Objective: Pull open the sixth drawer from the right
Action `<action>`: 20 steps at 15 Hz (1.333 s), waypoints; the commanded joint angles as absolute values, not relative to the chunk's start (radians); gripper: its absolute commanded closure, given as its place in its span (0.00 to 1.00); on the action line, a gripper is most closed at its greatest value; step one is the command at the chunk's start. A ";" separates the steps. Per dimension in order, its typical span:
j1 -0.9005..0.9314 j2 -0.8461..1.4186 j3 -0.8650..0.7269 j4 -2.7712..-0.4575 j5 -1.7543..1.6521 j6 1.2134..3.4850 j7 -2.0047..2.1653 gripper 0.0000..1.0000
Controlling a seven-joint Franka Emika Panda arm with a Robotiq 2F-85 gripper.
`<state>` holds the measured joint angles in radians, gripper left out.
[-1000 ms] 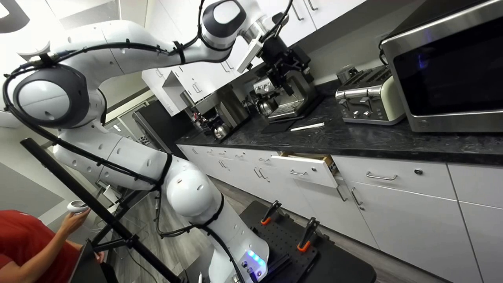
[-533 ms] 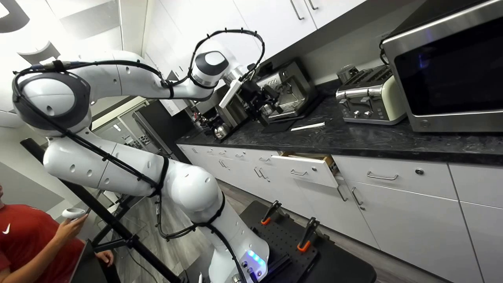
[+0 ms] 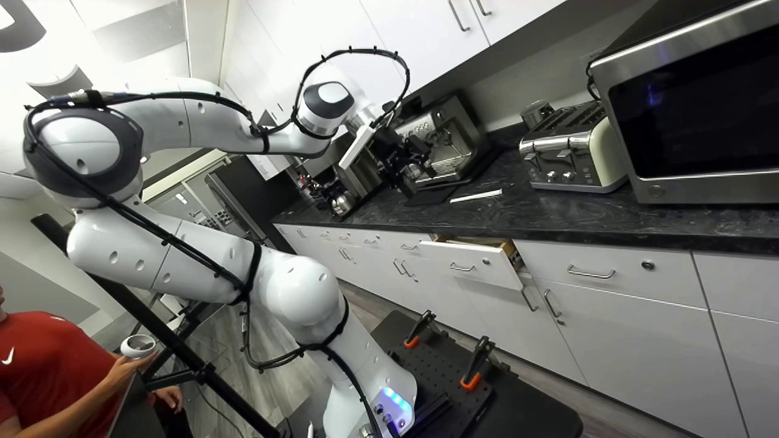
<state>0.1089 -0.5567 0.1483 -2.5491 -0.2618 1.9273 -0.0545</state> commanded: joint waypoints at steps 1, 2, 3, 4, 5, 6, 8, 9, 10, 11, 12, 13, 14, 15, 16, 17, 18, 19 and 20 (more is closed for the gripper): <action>0.208 -0.474 0.247 -2.557 -0.256 1.974 -0.022 0.00; 0.239 -0.438 0.280 -2.558 -0.256 1.992 -0.019 0.00; 0.267 -0.403 0.314 -2.562 -0.259 2.023 -0.010 0.00; 0.290 -0.356 0.352 -2.565 -0.274 2.060 0.009 0.00; 0.311 -0.317 0.381 -2.564 -0.283 2.094 0.013 0.00; 0.326 -0.267 0.412 -2.563 -0.303 2.139 0.031 0.00; 0.343 -0.176 0.463 -2.555 -0.363 2.209 0.060 0.00; 0.345 -0.138 0.481 -2.547 -0.402 2.225 0.087 0.00; 0.346 -0.119 0.485 -2.540 -0.438 2.223 0.102 0.00; 0.363 -0.182 0.463 -2.572 -0.383 2.207 0.074 0.00; 0.367 -0.151 0.469 -2.567 -0.408 2.217 0.090 0.00; 0.369 -0.131 0.469 -2.561 -0.419 2.219 0.091 0.00; 0.368 -0.121 0.468 -2.554 -0.421 2.219 0.091 0.00; 0.368 -0.118 0.467 -2.551 -0.421 2.219 0.091 0.00; 0.361 -0.109 0.472 -2.545 -0.475 2.219 0.127 0.00; 0.362 -0.074 0.487 -2.529 -0.541 2.217 0.154 0.00; 0.367 -0.041 0.503 -2.517 -0.622 2.217 0.185 0.00; 0.377 0.002 0.518 -2.502 -0.707 2.193 0.225 0.00; 0.394 0.051 0.531 -2.485 -0.795 2.171 0.280 0.00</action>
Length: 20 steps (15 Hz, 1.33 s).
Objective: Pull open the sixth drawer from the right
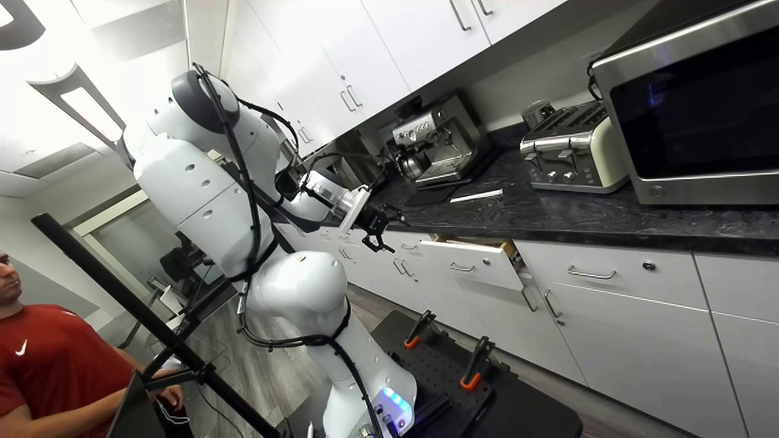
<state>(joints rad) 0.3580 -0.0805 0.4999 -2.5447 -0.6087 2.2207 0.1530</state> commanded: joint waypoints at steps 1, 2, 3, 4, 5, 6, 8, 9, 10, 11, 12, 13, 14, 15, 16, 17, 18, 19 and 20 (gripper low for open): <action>0.415 0.095 0.536 -2.470 -0.869 2.149 0.333 0.00; 0.442 0.143 0.535 -2.453 -0.924 2.137 0.382 0.00; 0.474 0.201 0.534 -2.427 -0.976 2.121 0.440 0.00; 0.505 0.249 0.526 -2.401 -1.014 2.102 0.484 0.00; 0.538 0.297 0.520 -2.372 -1.046 2.085 0.525 0.00; 0.568 0.347 0.515 -2.339 -1.064 2.076 0.543 0.00; 0.624 0.429 0.503 -2.282 -1.094 2.081 0.560 0.00; 0.640 0.442 0.495 -2.268 -1.098 2.105 0.552 0.00; 0.644 0.431 0.489 -2.270 -1.091 2.130 0.541 0.00; 0.645 0.405 0.486 -2.307 -1.065 2.130 0.533 0.00; 0.659 0.421 0.480 -2.293 -1.063 2.131 0.533 0.00; 0.665 0.427 0.475 -2.292 -1.063 2.131 0.533 0.00; 0.665 0.427 0.474 -2.292 -1.063 2.130 0.533 0.00; 0.664 0.426 0.473 -2.292 -1.063 2.130 0.533 0.00; 0.678 0.443 0.461 -2.280 -1.093 2.124 0.556 0.00; 0.702 0.478 0.449 -2.254 -1.129 2.117 0.581 0.00; 0.721 0.504 0.437 -2.238 -1.159 2.119 0.593 0.00; 0.745 0.541 0.423 -2.214 -1.202 2.125 0.628 0.00; 0.770 0.573 0.410 -2.192 -1.244 2.129 0.669 0.00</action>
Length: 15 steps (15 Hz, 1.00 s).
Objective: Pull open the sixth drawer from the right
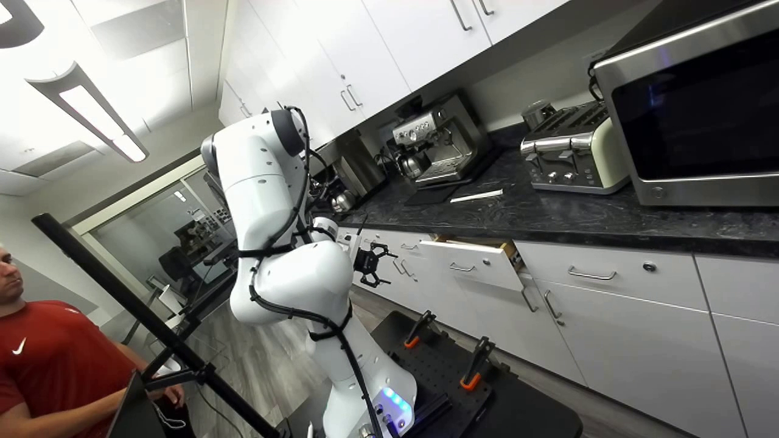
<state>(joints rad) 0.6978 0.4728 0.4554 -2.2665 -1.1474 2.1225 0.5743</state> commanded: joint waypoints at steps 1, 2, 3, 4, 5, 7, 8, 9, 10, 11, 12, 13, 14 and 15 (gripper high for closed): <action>0.791 0.609 0.398 -2.169 -1.288 2.140 0.711 0.00; 0.813 0.645 0.388 -2.143 -1.323 2.142 0.748 0.00; 0.835 0.683 0.377 -2.117 -1.367 2.146 0.789 0.00; 0.860 0.726 0.364 -2.084 -1.402 2.125 0.832 0.00; 0.890 0.764 0.349 -2.051 -1.434 2.094 0.888 0.00; 0.941 0.835 0.320 -1.989 -1.496 2.034 0.991 0.00; 0.962 0.872 0.307 -1.958 -1.526 2.000 1.040 0.00; 0.980 0.901 0.298 -1.935 -1.555 1.968 1.077 0.00; 0.999 0.922 0.292 -1.916 -1.584 1.931 1.096 0.00; 1.014 0.926 0.289 -1.906 -1.610 1.890 1.096 0.00; 0.961 0.906 0.323 -1.947 -1.583 1.940 1.068 0.00; 0.974 0.925 0.320 -1.928 -1.599 1.913 1.076 0.00; 0.984 0.934 0.318 -1.916 -1.604 1.901 1.081 0.00; 0.989 0.937 0.317 -1.910 -1.605 1.897 1.081 0.00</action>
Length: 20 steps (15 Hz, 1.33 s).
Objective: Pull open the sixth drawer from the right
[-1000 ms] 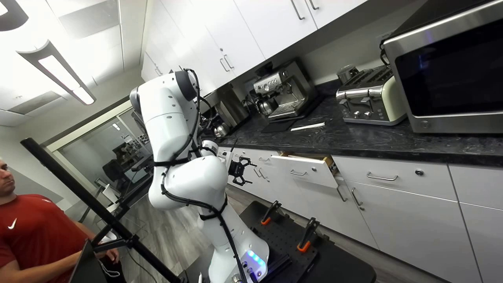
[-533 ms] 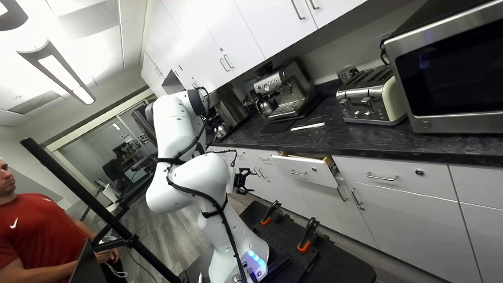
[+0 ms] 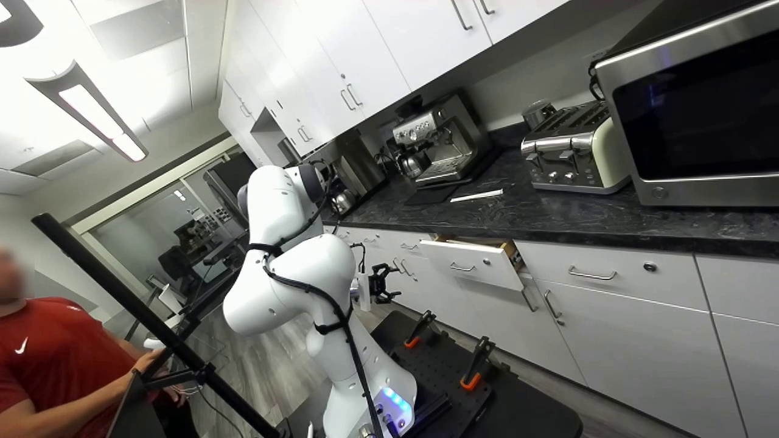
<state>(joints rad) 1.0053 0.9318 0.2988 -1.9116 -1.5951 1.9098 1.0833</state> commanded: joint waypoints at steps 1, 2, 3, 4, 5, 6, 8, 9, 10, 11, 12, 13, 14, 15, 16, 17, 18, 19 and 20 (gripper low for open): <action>0.990 0.937 0.317 -1.906 -1.605 1.897 1.081 0.00; 0.986 0.940 0.312 -1.909 -1.591 1.881 1.098 0.00; 0.985 0.942 0.305 -1.914 -1.579 1.859 1.122 0.00; 0.981 0.945 0.297 -1.921 -1.576 1.843 1.153 0.00; 0.976 0.949 0.291 -1.924 -1.575 1.824 1.186 0.00; 0.978 0.957 0.279 -1.924 -1.582 1.792 1.223 0.00; 0.970 0.981 0.264 -1.916 -1.600 1.748 1.295 0.00; 0.968 0.994 0.254 -1.910 -1.610 1.724 1.343 0.00; 0.968 1.008 0.245 -1.901 -1.620 1.693 1.380 0.00; 0.967 1.025 0.238 -1.891 -1.631 1.664 1.425 0.00; 0.967 1.041 0.232 -1.881 -1.639 1.635 1.463 0.00; 0.964 1.054 0.230 -1.872 -1.655 1.618 1.488 0.00; 0.960 1.066 0.231 -1.866 -1.675 1.604 1.498 0.00; 0.939 1.047 0.258 -1.890 -1.664 1.622 1.459 0.00; 0.935 1.056 0.260 -1.886 -1.671 1.617 1.463 0.00; 0.932 1.060 0.263 -1.886 -1.671 1.618 1.463 0.00; 0.932 1.060 0.266 -1.886 -1.671 1.619 1.463 0.00; 0.932 1.060 0.268 -1.886 -1.670 1.619 1.463 0.00; 0.939 1.085 0.268 -1.852 -1.654 1.600 1.445 0.00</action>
